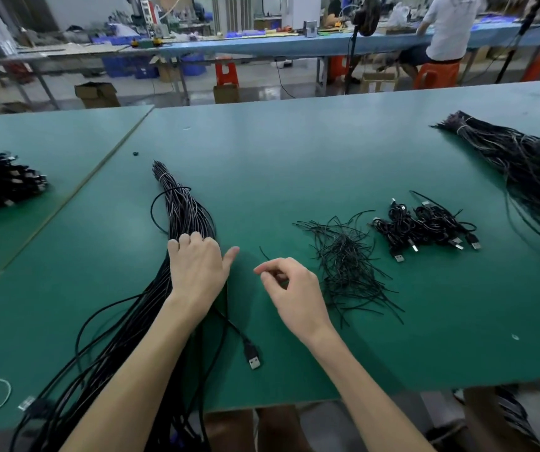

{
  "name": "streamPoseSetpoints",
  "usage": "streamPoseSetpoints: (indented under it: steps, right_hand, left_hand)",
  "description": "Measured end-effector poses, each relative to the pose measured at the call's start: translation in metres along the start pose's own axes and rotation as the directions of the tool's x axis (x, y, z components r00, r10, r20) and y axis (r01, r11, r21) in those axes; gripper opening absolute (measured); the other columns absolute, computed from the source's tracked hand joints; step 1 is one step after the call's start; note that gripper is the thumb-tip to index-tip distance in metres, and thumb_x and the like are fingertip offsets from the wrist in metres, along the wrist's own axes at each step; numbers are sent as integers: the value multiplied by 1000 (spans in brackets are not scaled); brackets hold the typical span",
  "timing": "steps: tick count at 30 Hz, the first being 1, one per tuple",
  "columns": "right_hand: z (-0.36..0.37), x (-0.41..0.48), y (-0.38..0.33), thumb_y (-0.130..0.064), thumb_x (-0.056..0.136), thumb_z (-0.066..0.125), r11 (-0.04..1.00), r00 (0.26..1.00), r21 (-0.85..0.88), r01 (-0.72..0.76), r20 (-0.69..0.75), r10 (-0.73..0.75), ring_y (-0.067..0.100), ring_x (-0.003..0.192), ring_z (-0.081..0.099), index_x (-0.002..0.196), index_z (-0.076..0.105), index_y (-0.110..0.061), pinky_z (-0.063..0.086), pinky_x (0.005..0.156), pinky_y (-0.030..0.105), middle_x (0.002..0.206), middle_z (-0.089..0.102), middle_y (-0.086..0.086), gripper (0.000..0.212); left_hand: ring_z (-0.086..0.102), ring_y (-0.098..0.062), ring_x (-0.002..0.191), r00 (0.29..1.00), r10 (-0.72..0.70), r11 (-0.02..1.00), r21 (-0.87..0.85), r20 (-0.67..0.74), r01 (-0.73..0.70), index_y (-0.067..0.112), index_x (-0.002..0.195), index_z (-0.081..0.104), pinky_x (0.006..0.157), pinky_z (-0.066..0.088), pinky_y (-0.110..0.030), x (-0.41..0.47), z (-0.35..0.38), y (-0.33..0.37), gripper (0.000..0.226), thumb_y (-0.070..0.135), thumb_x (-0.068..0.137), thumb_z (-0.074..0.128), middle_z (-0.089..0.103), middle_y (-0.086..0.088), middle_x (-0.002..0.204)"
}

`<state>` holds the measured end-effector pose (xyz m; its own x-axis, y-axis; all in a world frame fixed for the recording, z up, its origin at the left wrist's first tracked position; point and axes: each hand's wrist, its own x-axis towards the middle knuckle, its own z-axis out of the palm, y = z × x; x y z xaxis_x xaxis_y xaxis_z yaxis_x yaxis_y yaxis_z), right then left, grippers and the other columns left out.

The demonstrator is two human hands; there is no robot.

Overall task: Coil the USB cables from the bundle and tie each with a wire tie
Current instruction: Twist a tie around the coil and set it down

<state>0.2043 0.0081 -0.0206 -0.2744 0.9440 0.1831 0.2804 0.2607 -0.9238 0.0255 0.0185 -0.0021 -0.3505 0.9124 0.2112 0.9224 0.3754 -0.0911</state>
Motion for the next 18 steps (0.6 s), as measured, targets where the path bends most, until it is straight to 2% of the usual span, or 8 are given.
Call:
streamPoseSetpoints:
  steps: [2, 4, 7, 9, 10, 13, 15, 18]
  right_hand:
    - [-1, 0, 0, -15, 100, 62, 1000, 1000, -4, -8, 12, 8, 1, 88, 62, 100, 76, -23, 47, 77, 11, 102, 68, -10, 16]
    - [-1, 0, 0, -15, 101, 60, 1000, 999, -10, -15, 34, 16, 2, 89, 63, 102, 76, -25, 50, 80, 14, 104, 68, -11, 18]
    - [0, 0, 1, -14, 101, 59, 1000, 998, -21, -20, 54, 21, 4, 92, 65, 104, 75, -25, 54, 87, 23, 106, 68, -12, 20]
    - [0, 0, 1, -14, 101, 59, 1000, 998, -25, -14, 54, 15, 4, 92, 65, 104, 75, -26, 55, 88, 27, 107, 69, -13, 20]
    - [0, 1, 1, -14, 101, 59, 999, 998, -31, -12, 54, 14, 4, 92, 66, 104, 76, -26, 55, 88, 29, 107, 69, -13, 20]
    - [2, 2, 3, -15, 101, 60, 998, 998, -55, -8, 65, 11, 4, 93, 65, 104, 75, -28, 55, 89, 33, 106, 68, -16, 20]
    - [2, 2, 3, -17, 101, 60, 998, 998, -63, -3, 65, 7, 4, 93, 65, 104, 75, -28, 55, 89, 33, 106, 68, -16, 19]
    - [2, 2, 3, -20, 102, 60, 998, 998, -58, 1, 64, 2, 4, 94, 65, 105, 75, -28, 55, 89, 33, 107, 68, -16, 18]
  left_hand:
    - [53, -30, 110, 997, 13, 1000, 11, 81, -14, 18, 88, 68, 96, 32, -43, 2, -4, 3, 48, 56, 103, 42, 67, -6, 104]
    - [52, -32, 112, 984, 2, 1000, -20, 180, 2, 18, 77, 57, 97, 31, -44, 5, -11, 4, 43, 47, 105, 43, 66, -7, 101]
    - [50, -35, 120, 951, -15, 999, 32, 308, 5, 17, 82, 50, 104, 29, -47, 9, -22, 8, 38, 47, 105, 45, 61, -9, 109]
    - [51, -35, 117, 929, -14, 999, 42, 370, -1, 16, 82, 49, 106, 27, -47, 10, -28, 11, 37, 45, 105, 47, 56, -5, 101]
    - [52, -34, 109, 912, -6, 1000, 22, 410, -3, 16, 79, 46, 105, 27, -47, 10, -29, 12, 36, 38, 106, 47, 54, -3, 94]
    - [52, -29, 89, 864, 32, 998, -57, 503, -4, 17, 76, 38, 96, 35, -43, 12, -31, 13, 32, 24, 106, 47, 51, -1, 86]
    - [54, -30, 90, 856, 57, 995, -98, 514, -8, 16, 77, 38, 82, 41, -37, 13, -34, 14, 34, 30, 105, 51, 51, -3, 88]
    - [54, -29, 88, 874, 59, 994, -105, 483, -9, 16, 78, 40, 76, 40, -35, 9, -35, 15, 35, 36, 103, 53, 49, -1, 84]
